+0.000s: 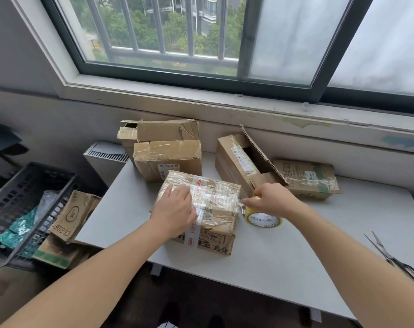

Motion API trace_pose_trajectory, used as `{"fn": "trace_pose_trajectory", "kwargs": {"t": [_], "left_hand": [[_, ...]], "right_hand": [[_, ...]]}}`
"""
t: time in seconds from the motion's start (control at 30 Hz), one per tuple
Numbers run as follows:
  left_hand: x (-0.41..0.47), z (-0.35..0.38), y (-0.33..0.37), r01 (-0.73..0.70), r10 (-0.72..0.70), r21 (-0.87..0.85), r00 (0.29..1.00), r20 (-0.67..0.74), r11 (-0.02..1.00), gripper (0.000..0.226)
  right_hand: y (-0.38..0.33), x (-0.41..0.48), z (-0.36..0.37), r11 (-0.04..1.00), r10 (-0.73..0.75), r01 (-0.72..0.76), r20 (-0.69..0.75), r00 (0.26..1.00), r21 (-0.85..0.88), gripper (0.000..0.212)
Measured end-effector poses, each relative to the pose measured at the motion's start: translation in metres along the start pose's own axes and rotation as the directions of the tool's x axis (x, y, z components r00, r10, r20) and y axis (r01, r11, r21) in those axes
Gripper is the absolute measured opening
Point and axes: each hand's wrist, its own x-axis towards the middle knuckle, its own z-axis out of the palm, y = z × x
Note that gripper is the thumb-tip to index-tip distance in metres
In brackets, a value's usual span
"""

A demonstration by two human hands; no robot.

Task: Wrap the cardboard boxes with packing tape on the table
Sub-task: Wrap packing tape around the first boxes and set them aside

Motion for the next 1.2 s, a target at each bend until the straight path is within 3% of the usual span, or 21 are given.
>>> {"fn": "trace_pose_trajectory", "kwargs": {"t": [0.1,0.2,0.57,0.8,1.07,1.2], "left_hand": [[0.0,0.005,-0.004,-0.041,0.042,0.016,0.999,-0.02,0.999,0.047],[0.0,0.009,-0.008,-0.039,0.04,0.009,0.999,-0.025,0.999,0.054],[0.006,-0.003,0.004,-0.068,0.058,0.025,0.959,0.279,0.997,0.076],[0.009,-0.008,0.03,-0.035,0.034,-0.002,0.953,0.303,0.999,0.075],[0.015,0.001,0.101,-0.157,0.202,-0.222,0.96,0.196,0.962,0.074],[0.021,0.001,0.114,-0.151,0.184,-0.166,0.961,0.205,0.975,0.084]], "right_hand": [[0.005,0.003,0.0,0.999,0.022,-0.021,-0.027,0.999,0.046,0.05],[0.006,0.005,-0.005,0.999,0.015,-0.013,-0.044,0.999,0.051,0.044],[0.009,0.013,0.026,0.997,0.056,-0.055,-0.018,0.998,0.048,0.049],[0.007,0.013,0.044,0.99,0.055,-0.056,0.012,0.998,0.133,0.046],[0.004,0.012,0.053,0.989,0.038,-0.037,-0.002,0.999,0.145,0.041],[0.011,0.01,0.054,0.976,0.092,-0.09,0.0,0.996,0.199,0.039]]}}
